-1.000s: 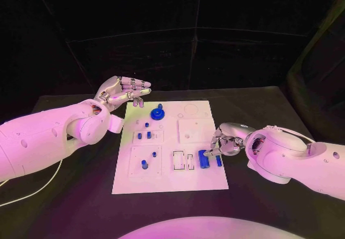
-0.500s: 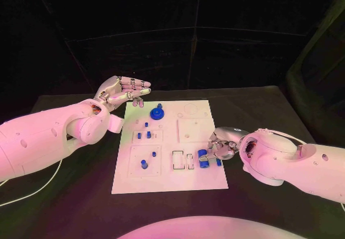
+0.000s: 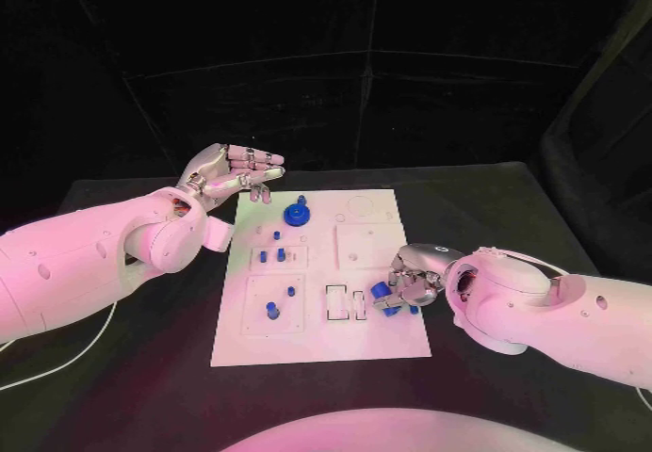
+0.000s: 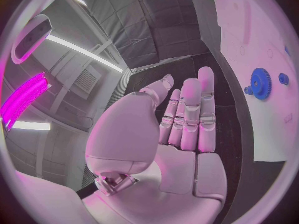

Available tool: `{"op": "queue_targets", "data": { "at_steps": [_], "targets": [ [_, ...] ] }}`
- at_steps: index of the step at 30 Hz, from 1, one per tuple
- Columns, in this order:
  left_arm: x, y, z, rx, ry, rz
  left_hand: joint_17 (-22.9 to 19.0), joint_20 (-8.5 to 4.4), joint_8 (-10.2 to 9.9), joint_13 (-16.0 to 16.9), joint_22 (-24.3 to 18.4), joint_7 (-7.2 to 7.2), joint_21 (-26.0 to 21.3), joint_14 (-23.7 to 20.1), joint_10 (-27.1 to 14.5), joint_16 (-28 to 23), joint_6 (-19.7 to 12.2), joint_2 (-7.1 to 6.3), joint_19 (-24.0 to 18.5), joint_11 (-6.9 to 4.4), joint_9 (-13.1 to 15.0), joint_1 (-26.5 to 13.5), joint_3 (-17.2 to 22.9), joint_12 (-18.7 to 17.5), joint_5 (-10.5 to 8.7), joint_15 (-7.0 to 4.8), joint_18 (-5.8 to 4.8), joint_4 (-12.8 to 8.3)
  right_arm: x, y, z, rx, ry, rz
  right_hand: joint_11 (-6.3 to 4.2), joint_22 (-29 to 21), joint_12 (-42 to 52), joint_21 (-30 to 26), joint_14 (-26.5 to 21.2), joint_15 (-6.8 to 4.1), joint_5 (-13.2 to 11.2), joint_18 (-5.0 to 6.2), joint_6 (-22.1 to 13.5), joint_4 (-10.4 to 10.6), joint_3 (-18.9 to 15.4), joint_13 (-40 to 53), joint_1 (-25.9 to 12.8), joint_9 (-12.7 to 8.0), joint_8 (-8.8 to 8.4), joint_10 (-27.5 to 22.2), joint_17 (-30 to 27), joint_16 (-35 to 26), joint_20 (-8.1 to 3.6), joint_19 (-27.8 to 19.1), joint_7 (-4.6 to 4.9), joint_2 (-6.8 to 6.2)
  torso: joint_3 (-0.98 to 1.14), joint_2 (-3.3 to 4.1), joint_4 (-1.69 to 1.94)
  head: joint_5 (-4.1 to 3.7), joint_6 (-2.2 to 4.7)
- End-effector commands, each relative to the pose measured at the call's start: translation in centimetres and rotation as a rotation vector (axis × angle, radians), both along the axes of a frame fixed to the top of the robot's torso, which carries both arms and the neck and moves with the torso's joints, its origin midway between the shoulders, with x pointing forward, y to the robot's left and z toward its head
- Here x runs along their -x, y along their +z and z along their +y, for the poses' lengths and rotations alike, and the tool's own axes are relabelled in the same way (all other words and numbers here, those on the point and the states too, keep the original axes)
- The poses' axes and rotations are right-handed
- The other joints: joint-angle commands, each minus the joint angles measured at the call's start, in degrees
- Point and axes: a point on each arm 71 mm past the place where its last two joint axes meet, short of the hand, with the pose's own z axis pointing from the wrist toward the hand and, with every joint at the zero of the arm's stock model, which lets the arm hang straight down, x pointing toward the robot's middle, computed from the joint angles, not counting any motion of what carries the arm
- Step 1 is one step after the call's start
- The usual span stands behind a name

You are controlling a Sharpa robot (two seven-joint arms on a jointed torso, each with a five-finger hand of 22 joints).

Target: Assemble the parts on the task board

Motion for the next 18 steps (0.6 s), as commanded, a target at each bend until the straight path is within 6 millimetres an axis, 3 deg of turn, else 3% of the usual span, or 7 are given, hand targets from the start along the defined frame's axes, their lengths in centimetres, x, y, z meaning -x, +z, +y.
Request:
{"op": "queue_targets", "data": {
  "at_steps": [1,5,9,18],
  "targets": [
    [0.0,0.1,-0.1,0.008,-0.01,0.002,-0.1,0.23,0.2,0.1,-0.1,-0.11,-0.2,-0.3,-0.4,0.1,-0.3,0.47,0.0,0.11,0.1,-0.1,-0.2,0.4,-0.2,0.17,0.37,0.1,0.2,-0.6,-0.1,0.025,0.002,0.012,-0.27,0.1,0.2,0.4,2.7,-0.53,1.1,-0.52,-0.3,-0.3,0.3,0.3,1.5,0.5,0.49,0.2,0.1,0.4,-0.08,0.3,-0.45,0.7,0.01,-0.04,0.02,-0.02,0.02],
    [0.0,0.1,-0.1,0.008,-0.01,0.002,-0.1,0.23,0.2,0.1,-0.1,-0.11,-0.2,-0.3,-0.4,0.1,-0.3,0.47,0.0,0.11,0.1,-0.1,-0.2,0.4,-0.2,0.17,0.37,0.1,0.3,-0.5,-0.2,0.004,-0.019,0.011,-0.32,0.3,-0.1,0.4,2.7,-0.63,6.1,-0.55,-0.5,-0.7,0.5,0.7,3.6,1.3,0.97,0.3,0.2,0.5,-0.17,0.3,-0.52,2.0,0.03,-0.06,0.04,0.16,0.02],
    [0.0,0.1,0.0,0.007,-0.008,0.002,-0.1,0.23,0.2,0.1,-0.1,-0.11,-0.2,-0.3,-0.4,0.1,-0.3,0.47,0.0,0.11,0.1,-0.1,-0.2,0.4,-0.2,0.17,0.37,0.1,0.8,-0.2,-0.6,-0.06,-0.066,0.042,-0.46,0.7,-0.1,0.6,2.8,-0.68,8.7,-0.61,-0.4,-0.7,0.7,1.1,4.6,1.9,1.21,0.6,0.6,0.7,-0.23,0.5,-0.57,3.19,0.08,-0.04,-0.03,0.36,0.03],
    [0.0,0.1,-0.1,0.008,-0.012,0.003,-0.1,0.23,0.2,0.1,-0.1,-0.11,-0.2,-0.3,-0.4,0.1,-0.3,0.47,0.0,0.11,0.1,-0.1,-0.2,0.4,-0.2,0.17,0.37,0.1,1.7,0.6,-0.7,-0.222,-0.134,0.089,-0.46,0.9,-0.2,0.7,2.8,-0.69,8.9,-0.65,-0.4,-0.7,0.6,1.0,4.7,2.0,1.24,0.6,0.8,0.9,-0.24,0.6,-0.59,3.22,-0.05,-0.02,0.06,0.1,0.33]
  ]
}}
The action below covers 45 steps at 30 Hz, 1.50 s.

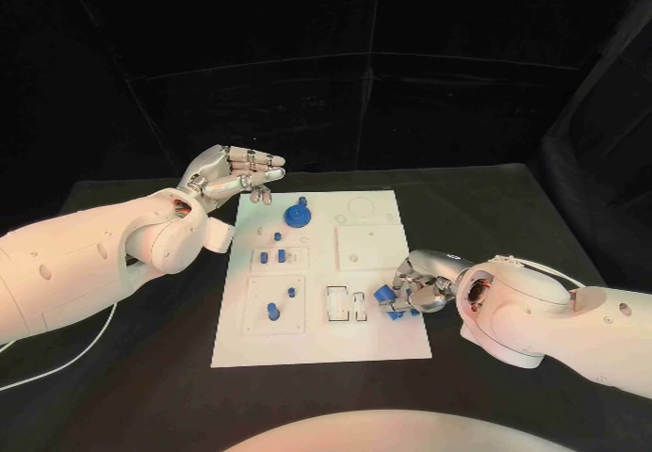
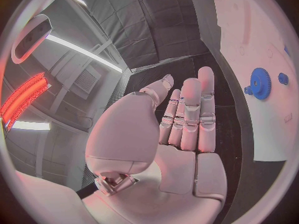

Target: Assemble the parts on the task board

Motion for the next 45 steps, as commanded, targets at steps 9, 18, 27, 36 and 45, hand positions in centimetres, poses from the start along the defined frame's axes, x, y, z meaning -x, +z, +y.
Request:
{"op": "queue_targets", "data": {
  "at_steps": [9,18,27,36,45],
  "targets": [
    [0.1,0.1,-0.2,0.009,-0.013,0.001,-0.1,0.23,0.2,0.1,-0.1,-0.11,-0.2,-0.3,-0.4,0.1,-0.3,0.47,0.0,0.11,0.1,-0.1,-0.2,0.4,-0.2,0.17,0.37,0.1,0.3,0.4,2.0,-0.183,-0.036,0.051,0.1,0.2,-0.2,0.2,2.8,-0.31,0.5,-0.69,0.5,0.3,-0.4,0.2,-0.2,0.4,0.32,0.2,0.3,0.4,-0.06,0.5,-0.08,0.29,-0.09,0.06,0.09,0.31,0.17],
    [0.1,0.1,-0.2,0.01,-0.015,0.001,0.0,0.21,0.3,0.1,-0.1,-0.1,-0.2,-0.3,-0.5,0.2,-0.3,0.53,0.0,0.1,0.1,0.0,-0.3,0.5,-0.2,0.15,0.38,0.0,0.1,0.2,4.0,-0.194,-0.001,0.055,-0.18,0.5,-0.4,0.4,2.9,-0.52,-1.0,-0.73,1.2,0.6,-1.6,0.6,-1.1,1.3,0.9,0.6,0.6,0.7,-0.22,0.7,-0.45,0.8,-0.04,0.12,0.01,0.84,0.06],
    [0.2,0.1,-0.3,0.011,-0.017,0.002,0.0,0.21,0.3,0.1,-0.1,-0.1,-0.2,-0.3,-0.5,0.2,-0.3,0.53,0.0,0.1,0.1,0.0,-0.3,0.5,-0.2,0.15,0.38,0.0,-0.3,0.1,5.5,-0.19,0.009,0.034,-0.32,0.6,-1.1,0.4,2.9,-0.64,-1.9,-0.74,1.3,0.7,-2.8,0.4,-2.6,1.9,1.09,0.8,0.7,0.7,-0.35,0.7,-0.62,1.25,-0.05,0.16,0.11,0.95,0.1],
    [0.2,0.1,-0.4,0.011,-0.019,0.003,0.0,0.21,0.3,0.1,-0.1,-0.1,-0.2,-0.3,-0.5,0.2,-0.3,0.53,0.0,0.1,0.1,0.0,-0.3,0.5,-0.2,0.15,0.38,0.0,-0.6,-0.2,6.1,-0.161,0.013,0.037,-0.41,0.6,-2.6,0.4,2.8,-0.72,-7.1,-0.74,1.2,0.7,-4.9,-0.3,-5.1,2.9,1.19,0.6,0.4,0.6,-0.45,0.7,-0.74,1.58,-0.01,0.11,-0.03,1.19,-0.09],
    [0.2,0.1,-0.3,0.011,-0.02,0.004,0.0,0.21,0.3,0.1,-0.1,-0.1,-0.2,-0.3,-0.5,0.2,-0.3,0.53,0.0,0.1,0.1,0.0,-0.3,0.5,-0.2,0.15,0.38,0.0,-1.0,-0.2,6.1,-0.14,0.002,-0.001,0.11,-0.8,-10.7,-0.5,2.5,-0.32,-19.3,-0.47,-0.6,1.1,-4.4,-6.2,-12.6,3.9,0.52,-2.9,-0.1,0.0,-0.2,-0.2,-0.15,-5.02,-0.05,0.04,-0.01,1.14,-0.09]
  ]
}}
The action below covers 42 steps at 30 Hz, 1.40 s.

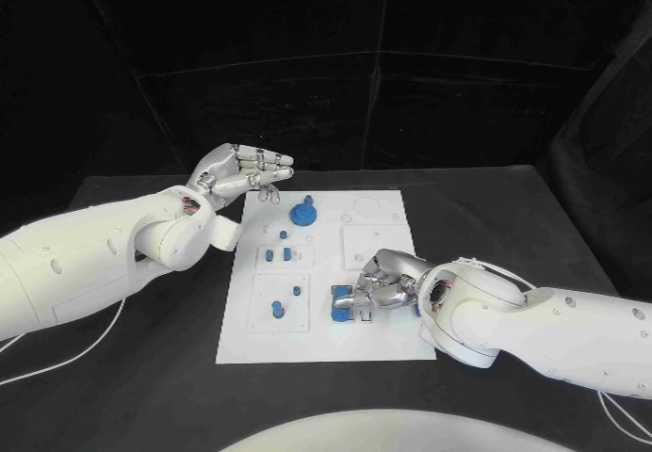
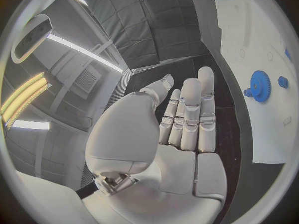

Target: Assemble the parts on the task board

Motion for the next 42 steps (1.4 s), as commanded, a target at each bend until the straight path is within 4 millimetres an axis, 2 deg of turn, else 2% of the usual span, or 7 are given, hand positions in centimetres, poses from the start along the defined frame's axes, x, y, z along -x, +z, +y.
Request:
{"op": "queue_targets", "data": {
  "at_steps": [1,6,11,16,21,31,42],
  "targets": [
    [0.0,0.1,-0.1,0.008,-0.01,0.0,0.0,0.21,0.3,0.1,-0.1,-0.1,-0.2,-0.3,-0.3,0.2,-0.3,0.53,0.0,-0.1,0.1,0.0,-0.3,0.1,-0.2,0.15,0.38,0.0,-0.2,0.2,0.0,0.018,-0.01,-0.038,0.25,-0.4,-2.6,-0.4,2.5,0.11,-0.2,-0.45,-0.8,0.1,1.8,-2.0,-1.8,0.2,-0.48,-1.2,0.5,0.1,0.2,-0.6,0.01,-2.51,-0.02,-0.06,-0.01,-0.05,0.01],
    [0.0,0.1,-0.1,0.008,-0.01,0.001,0.0,0.21,0.3,0.1,-0.1,-0.1,-0.2,-0.3,-0.3,0.2,-0.3,0.53,0.0,-0.1,0.1,0.0,-0.3,0.1,-0.2,0.15,0.38,0.0,-0.2,0.3,0.0,0.019,-0.001,-0.045,0.31,-0.6,-4.1,-0.6,2.5,0.24,-0.2,-0.39,-1.1,0.1,3.5,-3.0,-2.9,0.4,-0.52,-1.8,0.4,0.0,0.31,-0.7,0.16,-3.96,0.01,-0.04,-0.02,-0.03,0.0],
    [0.0,0.1,-0.1,0.008,-0.01,0.001,0.0,0.21,0.3,0.1,-0.1,-0.1,-0.2,-0.3,-0.3,0.2,-0.3,0.53,0.0,-0.1,0.1,0.0,-0.3,0.1,-0.2,0.15,0.38,0.0,0.1,0.4,0.2,0.02,0.031,-0.043,0.37,-0.5,-4.0,-0.6,2.5,0.26,1.2,-0.4,-1.0,-1.4,6.5,-2.8,4.4,1.1,-0.19,-1.1,0.5,-0.1,0.45,-0.6,0.06,-0.17,0.05,-0.05,-0.08,0.01,0.01],
    [0.0,0.1,-0.1,0.008,-0.01,0.001,0.0,0.21,0.3,0.1,-0.1,-0.1,-0.2,-0.3,-0.3,0.2,-0.3,0.53,0.0,-0.1,0.1,0.0,-0.3,0.1,-0.2,0.15,0.38,0.0,0.2,0.5,0.4,0.035,0.058,-0.059,-0.06,0.1,-2.7,-0.4,2.6,0.01,2.6,-0.49,-0.1,-5.2,7.4,-1.5,12.2,1.8,0.48,-0.1,0.7,-0.1,0.24,-0.3,-0.2,0.84,0.07,-0.06,-0.12,-0.1,-0.09],
    [0.0,0.1,-0.1,0.008,-0.011,0.001,0.0,0.21,0.3,0.1,-0.1,-0.1,-0.2,-0.3,-0.3,0.2,-0.3,0.53,0.0,-0.1,0.1,0.0,-0.3,0.1,-0.2,0.15,0.38,0.0,0.2,0.6,0.4,0.055,0.061,-0.085,-0.4,0.5,-1.1,-0.2,2.7,-0.25,2.4,-0.58,0.8,-7.1,7.6,-0.1,15.1,2.4,1.27,1.0,1.0,0.0,0.03,-0.1,-0.54,1.67,0.02,-0.05,0.03,-0.28,0.05],
    [0.0,0.1,0.1,0.007,-0.007,0.001,0.0,0.21,0.3,0.1,-0.1,-0.1,-0.2,-0.3,-0.3,0.2,-0.3,0.53,0.0,-0.1,0.1,0.0,-0.3,0.1,-0.2,0.15,0.38,0.0,0.5,1.4,-2.5,-0.019,0.004,-0.113,0.16,0.3,-1.6,-0.3,2.7,0.12,5.6,-0.56,-1.5,-3.4,3.8,-0.2,10.3,2.1,-0.34,0.8,1.2,0.0,0.25,-0.2,0.1,1.85,0.04,-0.12,-0.23,-0.51,0.21],
    [0.0,0.1,0.1,0.006,-0.005,0.001,0.0,0.21,0.3,0.1,-0.1,-0.1,-0.2,-0.3,-0.3,0.2,-0.3,0.53,0.0,-0.1,0.1,0.0,-0.3,0.1,-0.2,0.15,0.38,0.0,0.5,2.1,-8.4,0.075,-0.025,-0.129,0.59,0.6,-2.2,-0.2,2.7,0.54,7.7,-0.59,-1.5,-3.9,3.7,-0.3,14.0,0.4,-2.77,0.6,1.5,0.1,0.72,-0.1,0.65,3.97,0.04,-0.32,-0.49,-1.79,0.63]
  ]
}}
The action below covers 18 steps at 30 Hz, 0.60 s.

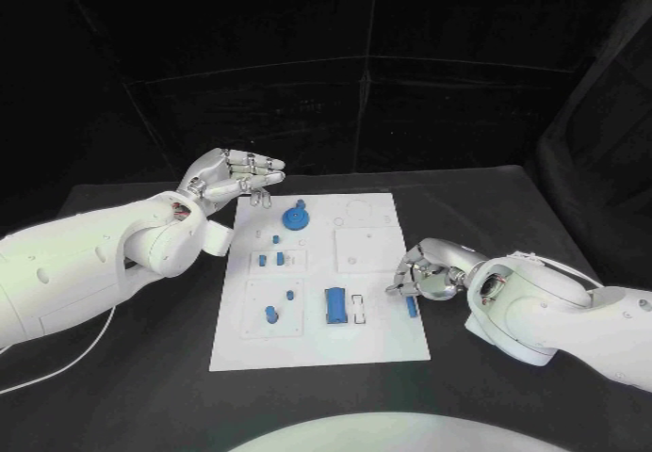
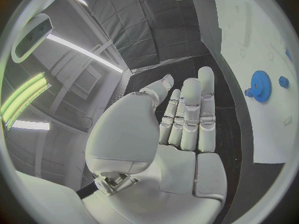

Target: Assemble the parts on the task board

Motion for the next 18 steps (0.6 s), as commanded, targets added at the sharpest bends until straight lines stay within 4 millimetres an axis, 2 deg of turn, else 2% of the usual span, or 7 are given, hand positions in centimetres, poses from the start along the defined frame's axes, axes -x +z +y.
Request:
{"op": "queue_targets", "data": {
  "at_steps": [1,5,7,9,16,18],
  "targets": [
    [0.0,0.1,-0.1,0.008,-0.009,-0.001,0.0,0.21,0.3,0.1,-0.1,-0.1,-0.2,-0.3,-0.3,0.2,-0.3,0.53,0.0,-0.1,0.1,0.0,-0.3,0.1,-0.2,0.15,0.38,0.0,0.1,0.3,-0.5,0.032,0.048,-0.025,0.13,0.2,0.0,0.1,2.5,0.3,0.3,-0.61,0.9,-0.5,-0.2,0.1,1.1,-0.2,-0.39,0.2,0.2,0.1,0.49,0.1,-0.17,-0.12,0.04,-0.04,-0.13,-0.46,0.18],
    [0.0,0.1,-0.2,0.009,-0.011,-0.001,-0.1,0.21,0.4,0.1,-0.1,-0.09,-0.3,-0.3,-0.4,0.3,-0.4,0.57,0.1,-0.08,0.1,0.0,-0.4,0.2,-0.2,0.16,0.37,0.0,0.1,0.2,-1.4,0.102,0.04,-0.037,0.0,0.4,0.1,0.2,2.5,0.21,1.2,-0.64,1.8,-0.6,-0.6,0.2,1.7,-0.5,-0.64,0.3,0.3,0.1,0.43,0.2,-0.31,0.07,0.06,0.0,-0.01,-0.68,0.19],
    [0.0,0.1,-0.2,0.009,-0.012,0.0,-0.1,0.21,0.4,0.1,-0.1,-0.09,-0.3,-0.3,-0.4,0.3,-0.4,0.57,0.1,-0.08,0.1,0.0,-0.4,0.2,-0.2,0.16,0.37,0.0,0.0,0.0,-1.9,0.137,0.039,-0.027,-0.05,0.4,0.0,0.2,2.5,0.15,1.9,-0.65,2.4,-0.3,-1.4,0.2,1.4,-0.6,-0.82,0.5,0.3,0.1,0.4,0.2,-0.43,-0.53,0.01,0.02,0.03,-0.75,0.18],
    [0.0,0.1,-0.2,0.008,-0.012,0.0,-0.1,0.21,0.4,0.1,-0.1,-0.09,-0.3,-0.3,-0.4,0.3,-0.4,0.57,0.1,-0.08,0.1,0.0,-0.4,0.2,-0.2,0.16,0.37,0.0,-0.1,-0.2,-2.1,0.162,0.039,-0.016,-0.1,0.3,0.0,0.1,2.5,0.14,1.5,-0.62,2.7,0.0,-2.1,0.2,1.0,-0.8,-0.99,0.6,0.2,0.0,0.38,0.1,-0.47,-1.12,-0.02,0.0,0.07,-0.78,0.16],
    [0.0,0.0,-0.2,0.007,-0.012,0.001,-0.1,0.21,0.4,0.1,-0.1,-0.09,-0.3,-0.3,-0.4,0.3,-0.4,0.57,0.1,-0.08,0.1,0.0,-0.4,0.2,-0.2,0.16,0.37,0.0,-0.5,-0.7,-2.1,0.22,0.043,0.011,-0.25,0.3,-0.1,0.1,2.5,0.02,0.7,-0.62,3.5,1.0,-3.1,0.3,0.2,-0.7,-1.04,0.7,0.2,0.0,0.28,0.1,-0.68,-1.41,0.05,0.05,0.08,-0.59,-0.01],
    [0.0,0.0,-0.1,0.007,-0.012,0.002,-0.1,0.21,0.4,0.1,-0.1,-0.09,-0.3,-0.3,-0.4,0.3,-0.4,0.57,0.1,-0.08,0.1,0.0,-0.4,0.2,-0.2,0.16,0.37,0.0,-0.5,-0.8,-2.1,0.229,0.045,0.014,-0.27,0.3,-0.1,0.1,2.5,0.0,0.6,-0.61,3.6,1.3,-3.3,0.3,0.0,-0.7,-1.09,0.7,0.3,0.0,0.26,0.1,-0.71,-1.48,-0.02,0.03,0.06,-0.68,-0.1]
  ]
}}
